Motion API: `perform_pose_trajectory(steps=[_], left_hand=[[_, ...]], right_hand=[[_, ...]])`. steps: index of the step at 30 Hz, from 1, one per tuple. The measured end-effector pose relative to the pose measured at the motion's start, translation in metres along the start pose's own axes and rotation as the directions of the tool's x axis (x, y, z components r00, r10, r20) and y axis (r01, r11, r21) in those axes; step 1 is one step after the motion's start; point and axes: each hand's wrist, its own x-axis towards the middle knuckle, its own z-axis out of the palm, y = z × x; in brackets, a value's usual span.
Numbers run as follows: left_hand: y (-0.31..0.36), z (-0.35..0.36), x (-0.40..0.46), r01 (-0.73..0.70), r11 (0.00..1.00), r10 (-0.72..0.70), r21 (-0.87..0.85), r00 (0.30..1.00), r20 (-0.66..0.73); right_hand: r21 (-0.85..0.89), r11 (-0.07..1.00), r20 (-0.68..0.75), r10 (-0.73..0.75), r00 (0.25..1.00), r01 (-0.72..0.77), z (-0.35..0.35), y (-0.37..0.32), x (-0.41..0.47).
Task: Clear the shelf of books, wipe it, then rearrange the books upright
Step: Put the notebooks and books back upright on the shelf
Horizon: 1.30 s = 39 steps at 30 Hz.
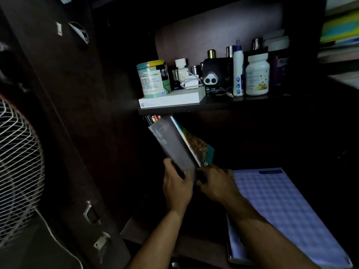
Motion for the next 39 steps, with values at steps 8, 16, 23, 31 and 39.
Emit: perform_pose_trajectory(steps=[8,16,23,31,39], left_hand=[[-0.01,0.011,0.01,-0.158,0.987,0.156,0.021,0.984,0.091],[-0.006,0.017,0.009,-0.164,0.977,0.144,0.135,0.978,0.149],[0.002,0.013,-0.003,-0.348,0.9,0.243,0.263,0.901,0.361],[-0.005,0.023,0.006,-0.355,0.909,0.146,0.219,0.763,0.63],[-0.002,0.02,0.003,-0.427,0.896,0.252,0.119,0.711,0.656]], right_hand=[[0.006,1.0,0.058,-0.026,0.998,0.026,-0.001,-0.002,0.001],[0.047,0.999,0.031,-0.016,0.999,0.014,-0.003,-0.003,0.001],[0.332,0.937,-0.361,0.235,0.903,-0.111,-0.019,-0.002,-0.005],[0.408,0.89,-0.145,0.284,0.948,-0.204,-0.026,0.012,0.013],[-0.115,0.962,0.328,0.27,0.905,-0.246,-0.087,0.121,-0.017]])
